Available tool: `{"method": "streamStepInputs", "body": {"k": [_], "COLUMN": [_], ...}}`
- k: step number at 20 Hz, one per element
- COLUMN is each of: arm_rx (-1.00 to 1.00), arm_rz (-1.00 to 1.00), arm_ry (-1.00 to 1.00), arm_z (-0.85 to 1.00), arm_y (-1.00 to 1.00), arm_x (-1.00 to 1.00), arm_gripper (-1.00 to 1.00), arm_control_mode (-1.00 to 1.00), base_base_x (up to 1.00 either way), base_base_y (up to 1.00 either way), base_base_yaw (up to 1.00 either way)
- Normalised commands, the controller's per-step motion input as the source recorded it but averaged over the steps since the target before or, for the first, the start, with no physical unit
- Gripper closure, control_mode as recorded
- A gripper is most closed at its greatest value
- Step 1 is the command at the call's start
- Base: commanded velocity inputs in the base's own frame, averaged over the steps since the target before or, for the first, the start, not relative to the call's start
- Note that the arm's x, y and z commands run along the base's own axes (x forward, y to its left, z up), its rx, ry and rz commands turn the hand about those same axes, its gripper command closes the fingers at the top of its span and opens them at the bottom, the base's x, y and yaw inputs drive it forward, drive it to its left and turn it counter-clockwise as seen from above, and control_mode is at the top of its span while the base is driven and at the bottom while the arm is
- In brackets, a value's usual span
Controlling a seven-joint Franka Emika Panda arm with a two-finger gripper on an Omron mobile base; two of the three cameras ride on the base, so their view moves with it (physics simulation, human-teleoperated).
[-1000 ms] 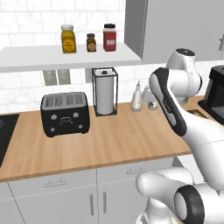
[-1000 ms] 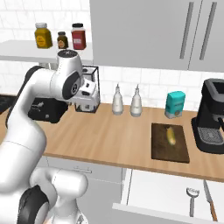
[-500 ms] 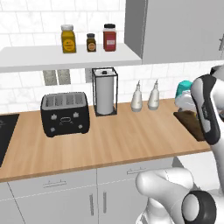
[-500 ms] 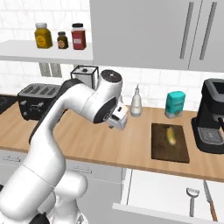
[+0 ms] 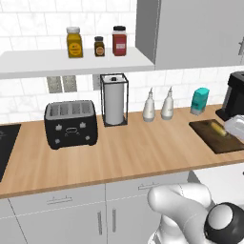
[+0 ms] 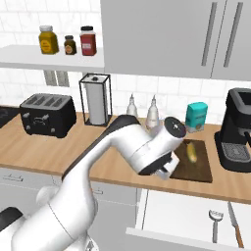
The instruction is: Place the appropriate cutting tool for cutting the cucumber skin on the cutting board.
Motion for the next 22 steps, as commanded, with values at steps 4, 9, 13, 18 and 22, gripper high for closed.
{"method": "streamStepInputs", "body": {"k": [4, 9, 13, 18, 22], "arm_rx": [0.11, 0.01, 0.0, 0.0, 0.0], "arm_rz": [0.0, 0.0, 0.0, 0.0, 0.02], "arm_ry": [0.08, 0.31, 0.34, 0.05, 0.0], "arm_z": [0.0, -0.06, -0.16, -0.68, -0.55], "arm_y": [-0.88, -0.8, -0.76, -0.63, -0.53], "arm_x": [-0.86, -0.59, -0.42, -0.23, -0.02], "arm_gripper": [-1.0, -1.0, -1.0, -1.0, -1.0], "arm_control_mode": [-1.0, -1.0, -1.0, -1.0, -1.0], "base_base_x": [0.0, 0.0, 0.0, 0.0, 0.0], "base_base_y": [0.0, 0.0, 0.0, 0.0, 0.0], "base_base_yaw": [0.0, 0.0, 0.0, 0.0, 0.0]}}
